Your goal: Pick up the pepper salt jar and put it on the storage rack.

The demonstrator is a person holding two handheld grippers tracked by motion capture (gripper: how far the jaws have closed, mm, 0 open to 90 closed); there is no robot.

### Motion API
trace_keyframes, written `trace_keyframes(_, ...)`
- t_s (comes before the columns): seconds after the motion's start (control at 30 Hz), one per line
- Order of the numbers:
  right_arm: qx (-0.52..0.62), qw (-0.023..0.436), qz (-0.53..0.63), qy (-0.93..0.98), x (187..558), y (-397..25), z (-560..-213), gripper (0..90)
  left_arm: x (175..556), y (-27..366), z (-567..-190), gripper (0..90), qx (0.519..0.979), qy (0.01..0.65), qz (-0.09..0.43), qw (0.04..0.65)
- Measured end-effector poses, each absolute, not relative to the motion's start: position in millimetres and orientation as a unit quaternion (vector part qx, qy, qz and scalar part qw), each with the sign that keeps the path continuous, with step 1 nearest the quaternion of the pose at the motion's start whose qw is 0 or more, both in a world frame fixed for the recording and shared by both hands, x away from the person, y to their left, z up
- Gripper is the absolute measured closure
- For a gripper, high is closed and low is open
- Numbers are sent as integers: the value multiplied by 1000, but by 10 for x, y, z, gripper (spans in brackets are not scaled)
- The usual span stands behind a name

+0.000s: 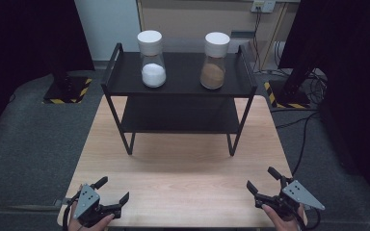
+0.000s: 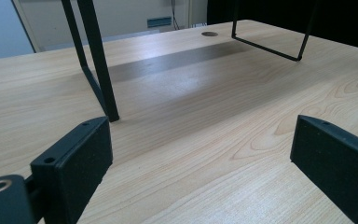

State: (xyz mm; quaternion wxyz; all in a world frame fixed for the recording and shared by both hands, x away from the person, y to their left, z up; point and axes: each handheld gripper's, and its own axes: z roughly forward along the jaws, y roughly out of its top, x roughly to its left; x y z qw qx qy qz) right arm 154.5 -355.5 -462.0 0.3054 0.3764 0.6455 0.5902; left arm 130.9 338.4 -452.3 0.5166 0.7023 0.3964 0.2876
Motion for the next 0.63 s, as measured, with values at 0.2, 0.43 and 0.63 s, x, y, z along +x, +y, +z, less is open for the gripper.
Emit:
trace_keyframes(0.2,379,302,589,647,1552,-3550,-4636,66,1312,3390,-4534,41,702,399,288,515)
trace_keyframes(0.43,377,299,587,651,1558,-3541,-4640,66,1308,3395,-4524,41,702,399,289,514)
trace_keyframes(0.63,376,297,589,650,1550,-3540,-4629,64,1301,3392,-4509,41,701,399,291,515)
